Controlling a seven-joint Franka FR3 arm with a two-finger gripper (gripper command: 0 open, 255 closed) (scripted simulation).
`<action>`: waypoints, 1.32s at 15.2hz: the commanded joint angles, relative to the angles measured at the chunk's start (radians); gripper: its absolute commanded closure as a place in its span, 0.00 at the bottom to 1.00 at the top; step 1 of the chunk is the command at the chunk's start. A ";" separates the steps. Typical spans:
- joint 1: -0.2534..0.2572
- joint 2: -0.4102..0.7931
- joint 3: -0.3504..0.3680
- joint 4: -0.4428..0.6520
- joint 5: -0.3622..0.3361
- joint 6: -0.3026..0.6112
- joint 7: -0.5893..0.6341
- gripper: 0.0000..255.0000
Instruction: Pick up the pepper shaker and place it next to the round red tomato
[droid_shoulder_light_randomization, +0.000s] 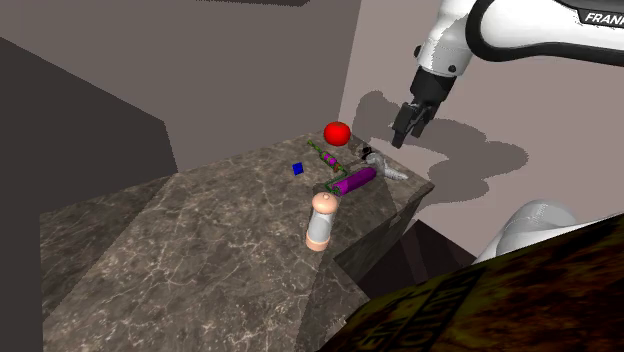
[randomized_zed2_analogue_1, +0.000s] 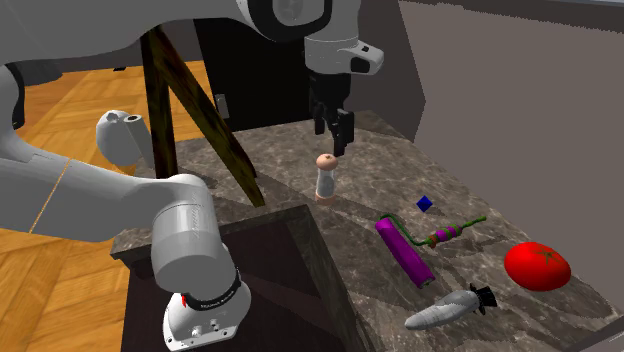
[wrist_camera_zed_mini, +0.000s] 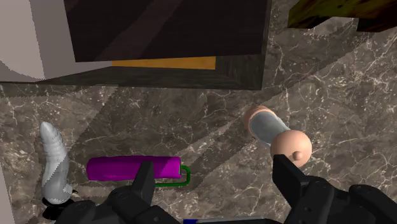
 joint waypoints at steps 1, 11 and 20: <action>0.000 0.000 0.000 0.000 0.000 0.000 0.000 0.00; 0.039 0.165 0.270 -0.068 0.015 0.248 0.239 0.00; 0.010 0.396 0.476 -0.035 -0.073 0.422 0.459 0.00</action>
